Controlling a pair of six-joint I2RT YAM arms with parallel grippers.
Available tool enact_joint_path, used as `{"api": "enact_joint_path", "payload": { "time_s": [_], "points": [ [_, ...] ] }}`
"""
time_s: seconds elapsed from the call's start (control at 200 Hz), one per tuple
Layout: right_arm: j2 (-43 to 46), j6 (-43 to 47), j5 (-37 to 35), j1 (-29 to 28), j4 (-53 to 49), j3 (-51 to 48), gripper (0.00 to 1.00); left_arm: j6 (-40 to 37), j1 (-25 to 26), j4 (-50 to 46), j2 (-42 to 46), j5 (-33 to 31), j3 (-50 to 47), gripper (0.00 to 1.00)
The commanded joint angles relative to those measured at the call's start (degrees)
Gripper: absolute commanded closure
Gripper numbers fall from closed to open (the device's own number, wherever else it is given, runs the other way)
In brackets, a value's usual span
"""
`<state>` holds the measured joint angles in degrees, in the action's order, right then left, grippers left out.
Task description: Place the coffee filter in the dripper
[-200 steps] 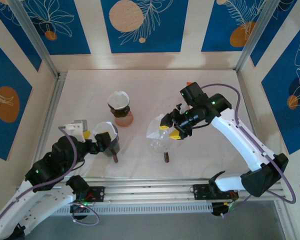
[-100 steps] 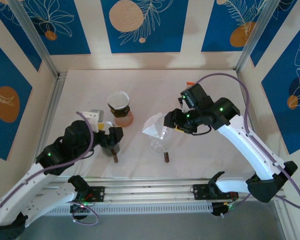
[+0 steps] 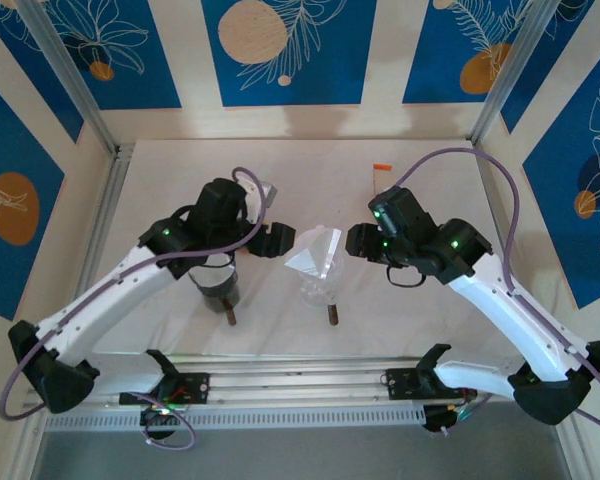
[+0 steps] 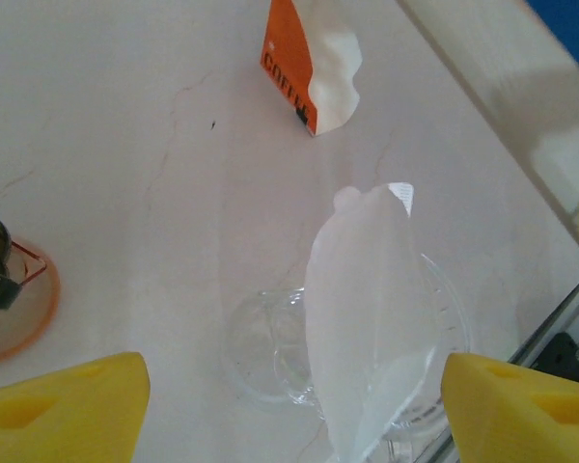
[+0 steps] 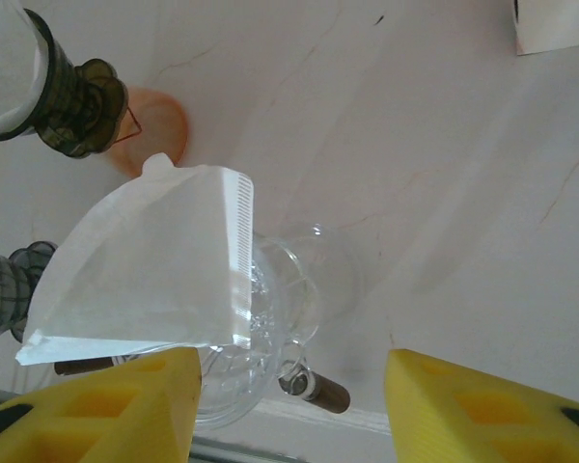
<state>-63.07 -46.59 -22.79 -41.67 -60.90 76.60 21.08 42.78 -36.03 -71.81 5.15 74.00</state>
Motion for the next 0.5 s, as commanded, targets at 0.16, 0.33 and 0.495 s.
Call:
{"api": "enact_joint_path", "payload": {
  "time_s": [0.16,0.33,0.495],
  "points": [
    [3.8,-1.2,-2.16,0.3,-0.09,-2.92,0.46,-4.37,3.39,-6.94,-5.29,-0.44,5.46,0.2],
    [4.45,-1.13,-1.04,0.71,0.22,-3.72,0.46,-4.03,5.62,-8.05,-5.69,0.69,4.78,0.2],
    [4.09,-1.19,0.06,1.07,1.04,-4.09,0.46,-3.6,8.06,-8.79,-5.94,0.83,3.71,0.2]
  ]
}}
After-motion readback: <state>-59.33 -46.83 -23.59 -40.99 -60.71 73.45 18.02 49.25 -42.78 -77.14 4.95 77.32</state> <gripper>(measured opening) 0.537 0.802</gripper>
